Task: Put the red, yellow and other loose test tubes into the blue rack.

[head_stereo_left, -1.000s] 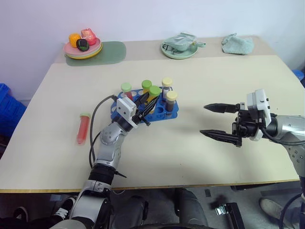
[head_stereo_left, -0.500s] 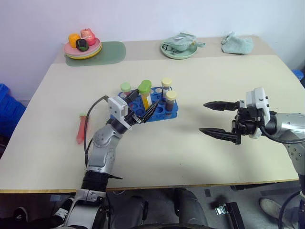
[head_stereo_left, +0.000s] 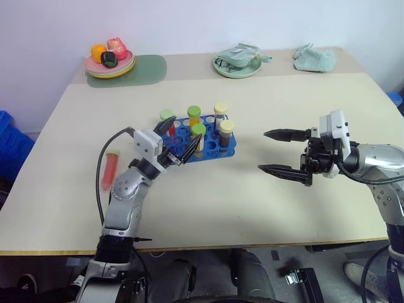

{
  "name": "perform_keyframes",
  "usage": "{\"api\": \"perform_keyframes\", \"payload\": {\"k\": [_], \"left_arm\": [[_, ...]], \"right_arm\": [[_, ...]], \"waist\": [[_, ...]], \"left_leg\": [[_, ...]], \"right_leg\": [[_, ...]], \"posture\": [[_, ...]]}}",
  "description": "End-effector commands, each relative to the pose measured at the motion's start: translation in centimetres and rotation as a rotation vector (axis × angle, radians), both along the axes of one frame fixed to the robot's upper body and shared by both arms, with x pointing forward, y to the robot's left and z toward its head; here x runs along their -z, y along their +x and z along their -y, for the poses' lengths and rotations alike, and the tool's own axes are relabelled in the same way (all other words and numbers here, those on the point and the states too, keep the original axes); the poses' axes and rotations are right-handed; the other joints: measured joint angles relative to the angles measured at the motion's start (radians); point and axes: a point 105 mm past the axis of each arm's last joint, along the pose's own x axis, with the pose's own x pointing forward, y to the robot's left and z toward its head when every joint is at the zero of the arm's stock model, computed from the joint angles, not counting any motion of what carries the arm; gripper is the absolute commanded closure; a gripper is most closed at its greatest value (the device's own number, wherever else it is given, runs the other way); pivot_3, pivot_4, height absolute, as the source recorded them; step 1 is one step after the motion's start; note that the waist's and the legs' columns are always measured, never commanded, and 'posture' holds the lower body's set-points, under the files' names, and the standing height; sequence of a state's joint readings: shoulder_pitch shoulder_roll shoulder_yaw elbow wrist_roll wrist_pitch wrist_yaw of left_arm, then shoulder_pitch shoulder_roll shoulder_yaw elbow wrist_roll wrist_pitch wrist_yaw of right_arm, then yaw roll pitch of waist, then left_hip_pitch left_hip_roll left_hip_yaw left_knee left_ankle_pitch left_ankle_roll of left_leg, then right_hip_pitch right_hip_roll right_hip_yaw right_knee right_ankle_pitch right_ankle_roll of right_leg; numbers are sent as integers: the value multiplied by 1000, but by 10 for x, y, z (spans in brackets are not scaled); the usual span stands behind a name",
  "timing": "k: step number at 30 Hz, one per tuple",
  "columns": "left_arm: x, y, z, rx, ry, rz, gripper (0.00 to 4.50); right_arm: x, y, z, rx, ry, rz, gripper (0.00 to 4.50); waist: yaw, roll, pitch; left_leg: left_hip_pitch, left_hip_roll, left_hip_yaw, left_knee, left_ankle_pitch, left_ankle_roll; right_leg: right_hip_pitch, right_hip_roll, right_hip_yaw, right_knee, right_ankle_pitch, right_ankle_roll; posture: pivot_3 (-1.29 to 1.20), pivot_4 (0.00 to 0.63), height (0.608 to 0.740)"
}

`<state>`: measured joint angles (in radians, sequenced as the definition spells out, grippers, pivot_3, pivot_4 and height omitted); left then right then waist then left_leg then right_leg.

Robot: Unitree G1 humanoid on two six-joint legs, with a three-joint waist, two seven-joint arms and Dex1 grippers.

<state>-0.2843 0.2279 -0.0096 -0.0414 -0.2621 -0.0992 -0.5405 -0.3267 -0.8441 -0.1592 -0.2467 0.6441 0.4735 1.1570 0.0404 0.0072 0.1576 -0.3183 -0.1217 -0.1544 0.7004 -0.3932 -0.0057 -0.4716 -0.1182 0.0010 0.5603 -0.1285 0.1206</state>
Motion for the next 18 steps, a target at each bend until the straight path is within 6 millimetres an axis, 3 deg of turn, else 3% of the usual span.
{"api": "perform_keyframes", "payload": {"k": [1, 5, 10, 18], "left_arm": [[-24, -3, -22, -74, 62, 69, 40], [-35, -14, -45, -96, 100, 18, 40], [-37, -39, -71, -94, 79, -247, 40], [-37, -48, -123, -331, 257, -576, 40]], "right_arm": [[-7, -1, 1, -10, -7, 36, 0], [-7, 1, 3, -8, -8, 39, 0], [-5, 3, 1, -30, -9, 42, 0], [-4, 5, 4, -56, -24, 37, 0]], "waist": [[-1, 0, 0], [-2, 0, 0], [-4, 0, 0], [-2, 0, 0]], "left_leg": [[0, 0, 0, 0, 0, 0], [0, 0, 0, 0, 0, 0], [0, 0, -3, -1, 0, 0], [0, 0, -4, -2, 0, 0]], "right_leg": [[0, 0, 0, 0, 0, 0], [-1, 0, 0, 0, 0, 0], [-2, 0, 0, 1, 0, 0], [-2, 1, 0, 2, 0, 0]], "posture": [[0, 150, 740], [0, 150, 740], [0, 150, 740], [0, 150, 740]]}}
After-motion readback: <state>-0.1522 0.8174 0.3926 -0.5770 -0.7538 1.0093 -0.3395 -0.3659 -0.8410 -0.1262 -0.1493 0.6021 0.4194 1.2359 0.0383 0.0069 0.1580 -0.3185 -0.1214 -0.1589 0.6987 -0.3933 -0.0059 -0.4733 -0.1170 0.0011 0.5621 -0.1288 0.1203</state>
